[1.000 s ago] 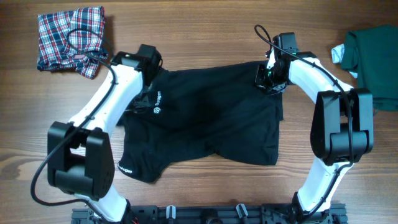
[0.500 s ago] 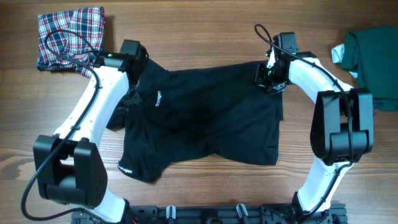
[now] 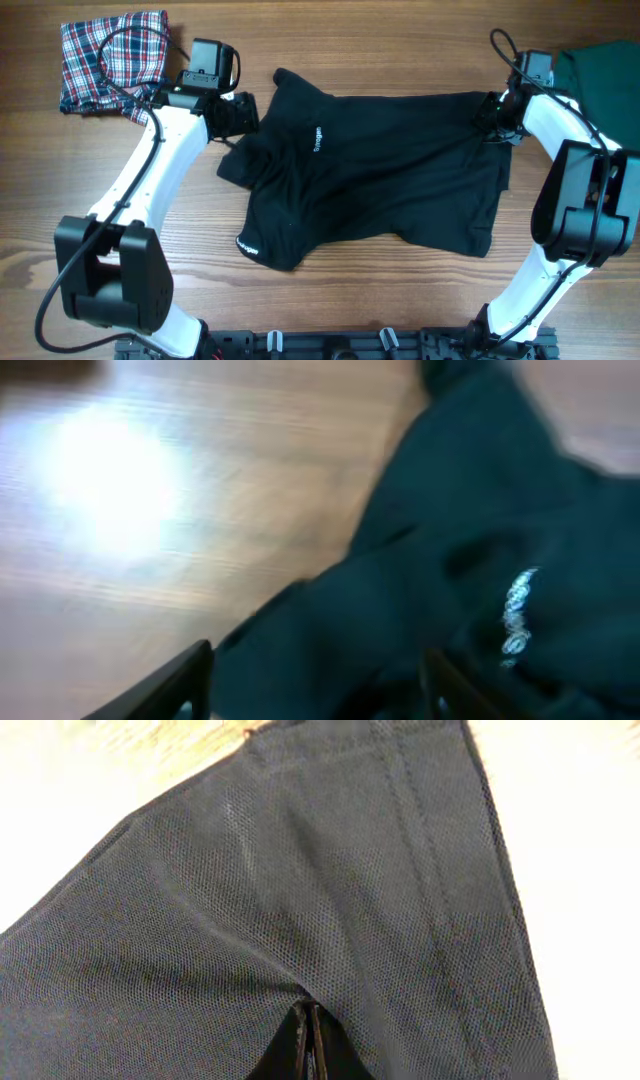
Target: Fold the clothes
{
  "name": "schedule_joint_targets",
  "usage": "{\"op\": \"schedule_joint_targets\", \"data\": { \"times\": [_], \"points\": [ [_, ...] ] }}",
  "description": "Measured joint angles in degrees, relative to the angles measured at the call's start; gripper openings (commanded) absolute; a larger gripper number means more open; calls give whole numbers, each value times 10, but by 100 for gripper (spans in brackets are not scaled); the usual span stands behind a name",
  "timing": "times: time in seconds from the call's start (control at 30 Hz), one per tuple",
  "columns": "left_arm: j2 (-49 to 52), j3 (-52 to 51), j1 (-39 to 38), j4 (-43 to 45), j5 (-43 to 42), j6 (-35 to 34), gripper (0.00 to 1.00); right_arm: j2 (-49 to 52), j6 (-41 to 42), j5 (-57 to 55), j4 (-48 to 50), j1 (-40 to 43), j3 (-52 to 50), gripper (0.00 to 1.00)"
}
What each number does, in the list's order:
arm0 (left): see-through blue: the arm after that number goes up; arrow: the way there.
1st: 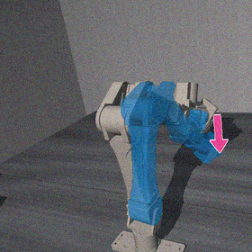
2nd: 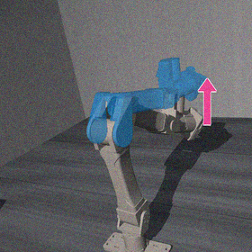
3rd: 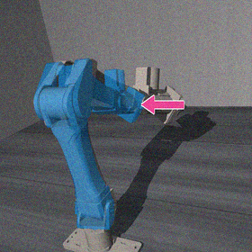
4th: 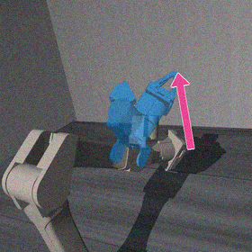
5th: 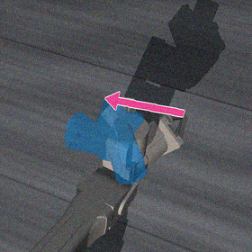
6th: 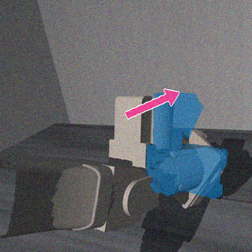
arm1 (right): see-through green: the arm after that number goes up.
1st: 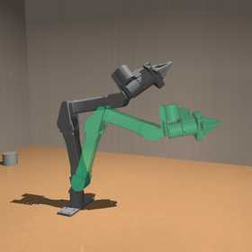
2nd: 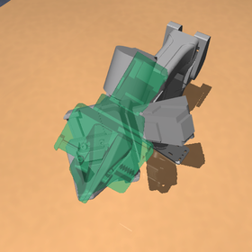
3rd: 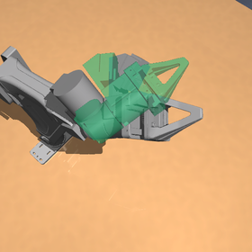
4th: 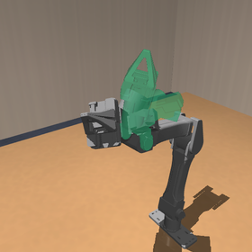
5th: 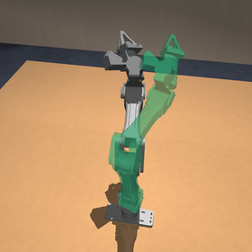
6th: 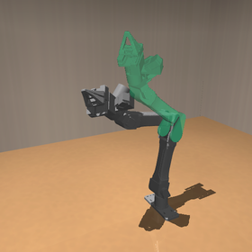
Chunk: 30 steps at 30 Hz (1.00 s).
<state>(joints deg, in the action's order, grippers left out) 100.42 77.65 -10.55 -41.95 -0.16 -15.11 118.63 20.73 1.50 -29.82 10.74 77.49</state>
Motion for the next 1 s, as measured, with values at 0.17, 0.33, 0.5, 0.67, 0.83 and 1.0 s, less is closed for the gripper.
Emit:
{"op": "schedule_joint_targets", "data": {
  "times": [0.17, 0.33, 0.5, 0.67, 0.83, 1.0],
  "points": [
    [31, 0, -11, 104, -65, 24, 68, 0, -18, 7, 6, -2, 0, 4],
    [87, 0, -62, 223, -93, 42, 55, 2, -31, -5, 12, -23, 0, 4],
    [156, 0, -92, 312, -102, 54, 37, 2, -31, -8, 12, -66, 0, 4],
    [209, 0, -94, 318, -102, 54, 29, 2, -30, -9, 9, -78, 0, 4],
    [224, 0, -94, 334, -102, 59, 26, 3, -30, -9, 5, -78, 3, 4],
    [231, 0, -91, 354, -80, 61, 20, 3, -30, -9, 1, -78, 3, 4]
  ]
}}
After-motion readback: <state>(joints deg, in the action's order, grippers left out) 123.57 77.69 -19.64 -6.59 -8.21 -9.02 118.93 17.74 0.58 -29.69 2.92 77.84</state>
